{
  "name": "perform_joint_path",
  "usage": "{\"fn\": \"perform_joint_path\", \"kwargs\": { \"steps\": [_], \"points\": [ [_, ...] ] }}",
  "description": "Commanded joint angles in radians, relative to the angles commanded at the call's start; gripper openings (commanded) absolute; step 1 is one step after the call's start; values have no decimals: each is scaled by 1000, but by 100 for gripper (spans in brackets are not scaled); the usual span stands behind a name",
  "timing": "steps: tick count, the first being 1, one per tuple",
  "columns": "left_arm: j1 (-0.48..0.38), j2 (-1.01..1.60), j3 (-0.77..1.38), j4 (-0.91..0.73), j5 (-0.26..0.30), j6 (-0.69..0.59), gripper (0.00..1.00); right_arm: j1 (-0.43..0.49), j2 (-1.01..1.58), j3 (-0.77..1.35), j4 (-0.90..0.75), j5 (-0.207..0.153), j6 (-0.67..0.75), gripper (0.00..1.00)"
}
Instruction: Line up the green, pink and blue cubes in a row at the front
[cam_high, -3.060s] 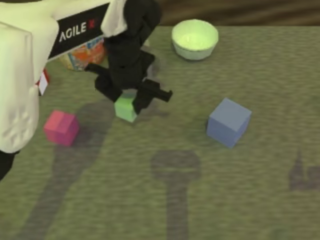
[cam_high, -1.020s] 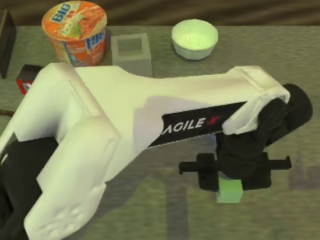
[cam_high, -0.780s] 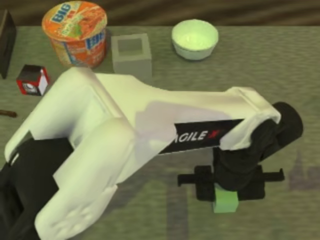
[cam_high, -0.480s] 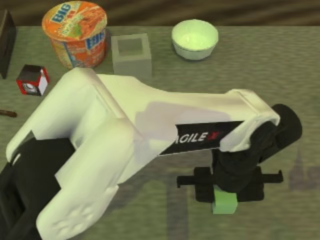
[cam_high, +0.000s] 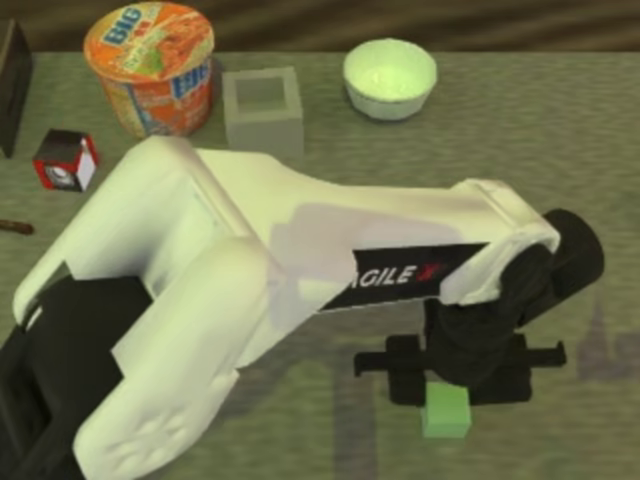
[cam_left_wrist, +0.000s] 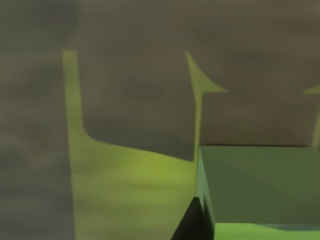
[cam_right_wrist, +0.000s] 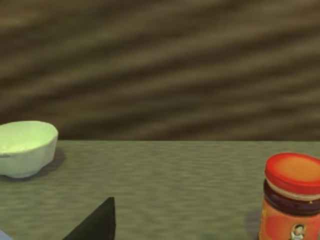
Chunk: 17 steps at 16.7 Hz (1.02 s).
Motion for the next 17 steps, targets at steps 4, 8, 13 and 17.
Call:
{"fn": "perform_joint_path", "kwargs": {
  "steps": [4,8,13,17],
  "points": [
    [0,0,0,0,0,0,98,0,0,0,0,0,0,100],
    [0,0,0,0,0,0,100,0,0,0,0,0,0,100],
    [2,0,0,0,0,0,100,0,0,0,0,0,0,100],
    [6,-20,57,-74,-1,-5,100,0,0,0,0,0,0,100]
  ]
}}
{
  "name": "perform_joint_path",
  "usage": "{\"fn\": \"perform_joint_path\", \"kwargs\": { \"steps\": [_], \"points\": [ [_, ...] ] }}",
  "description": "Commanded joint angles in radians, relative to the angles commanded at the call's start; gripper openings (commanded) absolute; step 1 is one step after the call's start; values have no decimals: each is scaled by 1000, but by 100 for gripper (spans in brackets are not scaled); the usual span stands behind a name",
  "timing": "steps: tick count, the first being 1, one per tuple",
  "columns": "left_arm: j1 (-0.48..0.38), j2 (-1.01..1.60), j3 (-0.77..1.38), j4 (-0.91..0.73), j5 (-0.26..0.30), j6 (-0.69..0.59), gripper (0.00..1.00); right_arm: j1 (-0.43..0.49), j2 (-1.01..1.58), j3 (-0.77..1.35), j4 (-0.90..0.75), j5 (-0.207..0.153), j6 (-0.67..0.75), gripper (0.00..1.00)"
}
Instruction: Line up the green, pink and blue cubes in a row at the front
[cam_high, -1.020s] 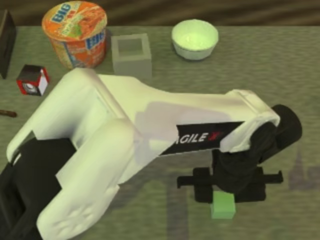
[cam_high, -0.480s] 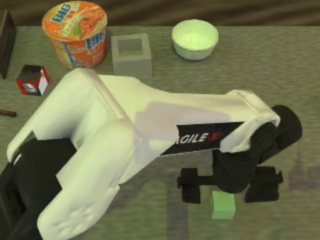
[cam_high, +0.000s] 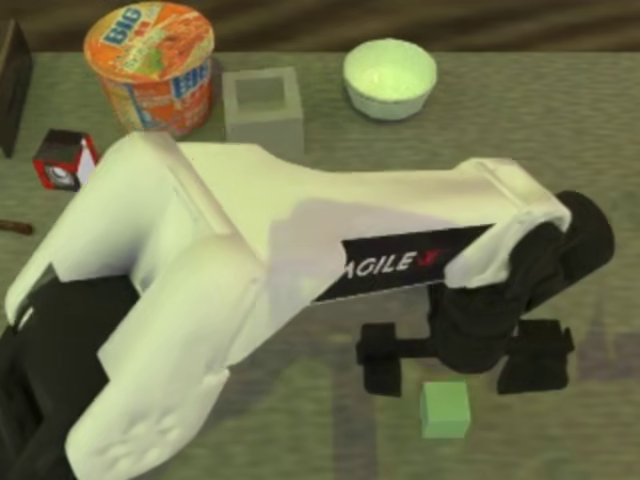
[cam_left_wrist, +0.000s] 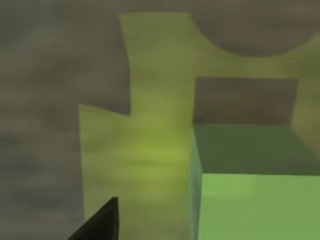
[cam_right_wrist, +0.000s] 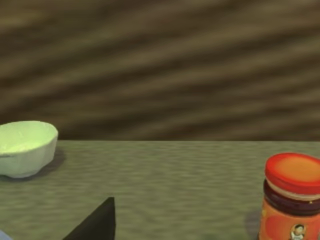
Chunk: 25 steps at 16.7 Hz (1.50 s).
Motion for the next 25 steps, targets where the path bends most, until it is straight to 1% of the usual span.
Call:
{"fn": "perform_joint_path", "kwargs": {
  "steps": [3,5,10,13,15,18,25],
  "points": [
    [6,-32,71,-115,0,-3,100,0,0,0,0,0,0,100],
    [10,-49,101,-155,0,-2,100,0,0,0,0,0,0,100],
    [6,-48,102,-156,0,1,100,0,0,0,0,0,0,100],
    [57,-56,90,-149,1,67,100,0,0,0,0,0,0,100],
    [129,-66,71,-140,3,161,100,0,0,0,0,0,0,100],
    [277,-86,28,-123,8,359,100,0,0,0,0,0,0,100],
    [683,-145,-107,-78,21,958,100,0,0,0,0,0,0,100]
  ]
}}
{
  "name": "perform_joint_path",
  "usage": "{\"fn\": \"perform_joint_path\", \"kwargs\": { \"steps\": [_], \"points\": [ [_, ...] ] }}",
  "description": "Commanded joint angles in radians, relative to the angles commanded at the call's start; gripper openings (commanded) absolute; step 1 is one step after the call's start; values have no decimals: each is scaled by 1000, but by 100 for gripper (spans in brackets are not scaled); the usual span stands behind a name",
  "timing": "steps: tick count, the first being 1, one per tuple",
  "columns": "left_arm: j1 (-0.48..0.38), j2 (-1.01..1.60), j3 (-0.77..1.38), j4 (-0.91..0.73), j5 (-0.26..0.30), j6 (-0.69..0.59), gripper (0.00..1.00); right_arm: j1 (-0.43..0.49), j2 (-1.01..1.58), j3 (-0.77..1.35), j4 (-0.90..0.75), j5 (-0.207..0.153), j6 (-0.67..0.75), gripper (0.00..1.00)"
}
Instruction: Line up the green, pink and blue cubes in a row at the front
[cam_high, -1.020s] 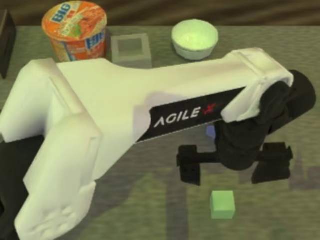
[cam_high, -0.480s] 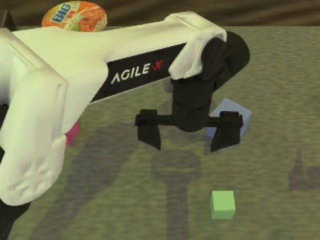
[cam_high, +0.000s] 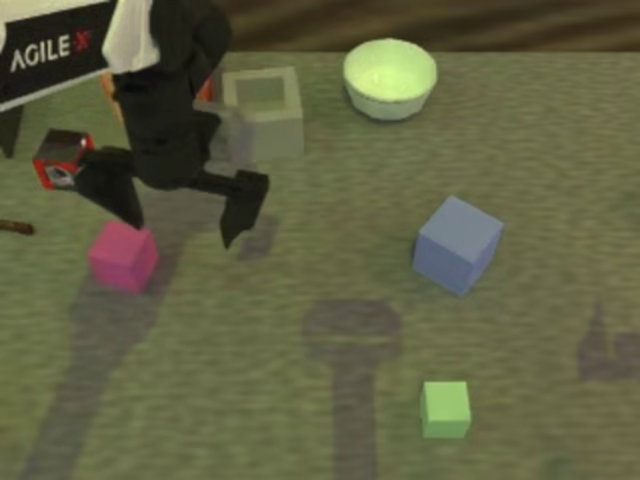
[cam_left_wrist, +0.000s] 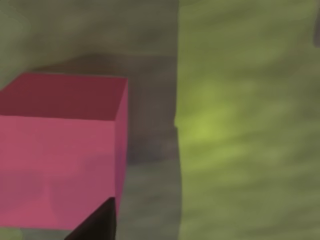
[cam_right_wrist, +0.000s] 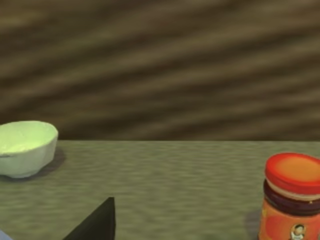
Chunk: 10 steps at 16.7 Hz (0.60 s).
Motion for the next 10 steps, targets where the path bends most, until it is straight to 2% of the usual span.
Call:
{"fn": "perform_joint_path", "kwargs": {
  "steps": [3,5,10],
  "points": [
    [133,-29,-41,22,4,162,100,0,0,0,0,0,0,100],
    [183,-42,-56,33,7,218,100,0,0,0,0,0,0,100],
    [193,-41,-56,34,6,230,100,0,0,0,0,0,0,100]
  ]
}}
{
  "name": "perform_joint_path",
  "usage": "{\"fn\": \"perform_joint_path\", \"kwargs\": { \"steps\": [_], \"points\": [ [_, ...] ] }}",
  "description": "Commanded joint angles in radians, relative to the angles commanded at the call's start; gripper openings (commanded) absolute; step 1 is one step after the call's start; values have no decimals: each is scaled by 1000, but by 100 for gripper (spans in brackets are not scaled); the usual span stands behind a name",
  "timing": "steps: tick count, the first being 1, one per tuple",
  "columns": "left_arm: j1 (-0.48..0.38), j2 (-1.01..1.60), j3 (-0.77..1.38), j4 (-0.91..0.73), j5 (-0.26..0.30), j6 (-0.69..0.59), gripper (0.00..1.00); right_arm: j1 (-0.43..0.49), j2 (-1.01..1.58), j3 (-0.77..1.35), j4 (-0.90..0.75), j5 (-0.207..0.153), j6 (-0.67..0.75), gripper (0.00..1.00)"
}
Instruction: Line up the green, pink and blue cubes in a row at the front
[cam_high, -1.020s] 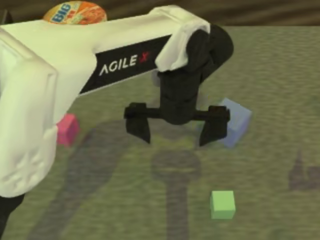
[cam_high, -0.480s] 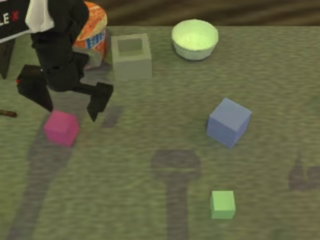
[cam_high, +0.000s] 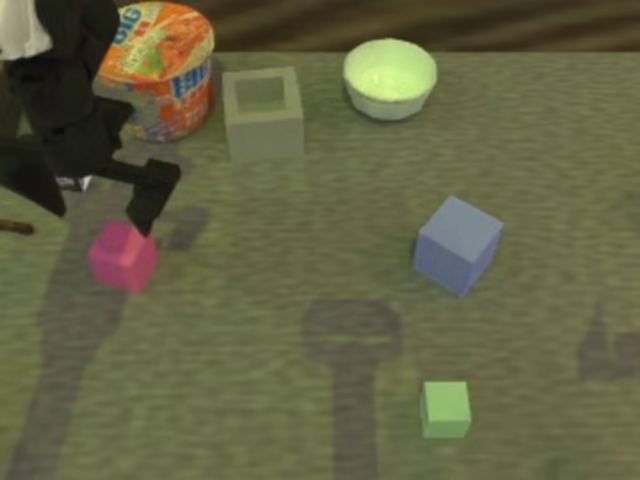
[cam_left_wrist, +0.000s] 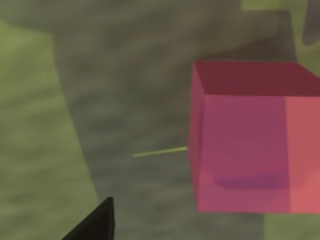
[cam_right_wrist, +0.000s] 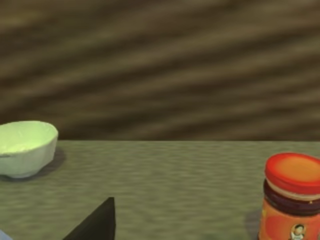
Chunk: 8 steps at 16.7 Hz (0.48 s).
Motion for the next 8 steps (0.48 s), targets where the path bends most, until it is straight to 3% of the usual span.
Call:
{"fn": "perform_joint_path", "kwargs": {
  "steps": [8],
  "points": [
    [4,89,-118,211,2,3,100,0,0,0,0,0,0,100]
  ]
}}
